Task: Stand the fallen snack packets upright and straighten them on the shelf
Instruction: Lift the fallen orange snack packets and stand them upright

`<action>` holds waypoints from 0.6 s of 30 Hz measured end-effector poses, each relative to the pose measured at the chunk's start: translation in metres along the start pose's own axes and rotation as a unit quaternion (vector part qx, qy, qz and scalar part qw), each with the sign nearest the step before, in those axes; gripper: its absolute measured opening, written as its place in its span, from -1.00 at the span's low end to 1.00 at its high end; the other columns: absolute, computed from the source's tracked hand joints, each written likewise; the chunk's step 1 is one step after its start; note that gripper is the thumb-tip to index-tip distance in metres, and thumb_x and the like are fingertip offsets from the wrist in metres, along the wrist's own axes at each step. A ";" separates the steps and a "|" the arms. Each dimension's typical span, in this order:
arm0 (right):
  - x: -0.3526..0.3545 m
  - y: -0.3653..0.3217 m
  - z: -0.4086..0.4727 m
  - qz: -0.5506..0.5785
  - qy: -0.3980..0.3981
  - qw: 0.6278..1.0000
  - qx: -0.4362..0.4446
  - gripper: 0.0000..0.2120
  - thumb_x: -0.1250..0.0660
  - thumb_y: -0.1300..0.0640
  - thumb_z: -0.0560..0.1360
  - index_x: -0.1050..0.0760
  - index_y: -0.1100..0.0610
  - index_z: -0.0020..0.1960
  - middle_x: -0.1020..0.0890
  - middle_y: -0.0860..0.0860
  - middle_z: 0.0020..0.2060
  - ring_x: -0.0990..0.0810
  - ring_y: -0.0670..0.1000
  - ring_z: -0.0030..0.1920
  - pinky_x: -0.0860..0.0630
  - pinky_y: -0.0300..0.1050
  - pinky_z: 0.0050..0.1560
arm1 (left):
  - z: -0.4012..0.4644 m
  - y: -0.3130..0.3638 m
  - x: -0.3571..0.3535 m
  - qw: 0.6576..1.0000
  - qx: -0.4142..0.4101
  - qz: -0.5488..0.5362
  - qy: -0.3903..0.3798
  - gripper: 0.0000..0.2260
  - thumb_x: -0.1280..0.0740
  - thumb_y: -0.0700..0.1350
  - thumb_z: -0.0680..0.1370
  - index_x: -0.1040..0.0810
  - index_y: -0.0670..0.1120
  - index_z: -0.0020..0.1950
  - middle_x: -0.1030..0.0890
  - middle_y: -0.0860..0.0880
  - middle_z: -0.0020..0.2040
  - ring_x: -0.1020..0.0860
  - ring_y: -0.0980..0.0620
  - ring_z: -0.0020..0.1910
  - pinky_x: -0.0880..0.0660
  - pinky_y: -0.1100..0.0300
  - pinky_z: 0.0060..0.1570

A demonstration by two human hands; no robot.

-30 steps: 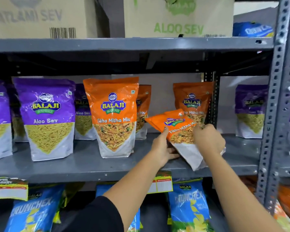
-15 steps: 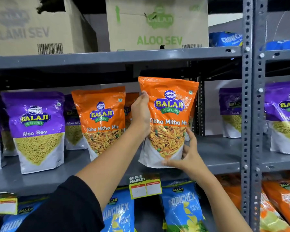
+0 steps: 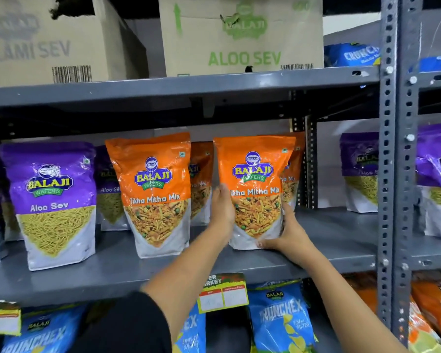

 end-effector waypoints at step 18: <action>0.023 0.030 0.010 0.158 0.232 0.957 -0.075 -0.61 -0.23 0.23 0.54 -0.36 0.03 0.35 -0.54 -0.05 0.06 -0.53 -0.05 0.01 -0.41 -0.22 -0.11 | -0.002 -0.082 -0.067 0.981 0.172 0.014 -0.085 -0.70 -0.09 -0.13 0.66 -0.43 -0.05 0.36 -0.57 -0.08 0.27 -0.55 -0.05 0.22 -0.46 0.05 0.25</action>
Point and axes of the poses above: each hand's wrist, its own z-axis towards the middle knuckle, its own x-axis out of the back of the hand, y = z × x, the point moved 3 cm from there along z, towards the middle knuckle
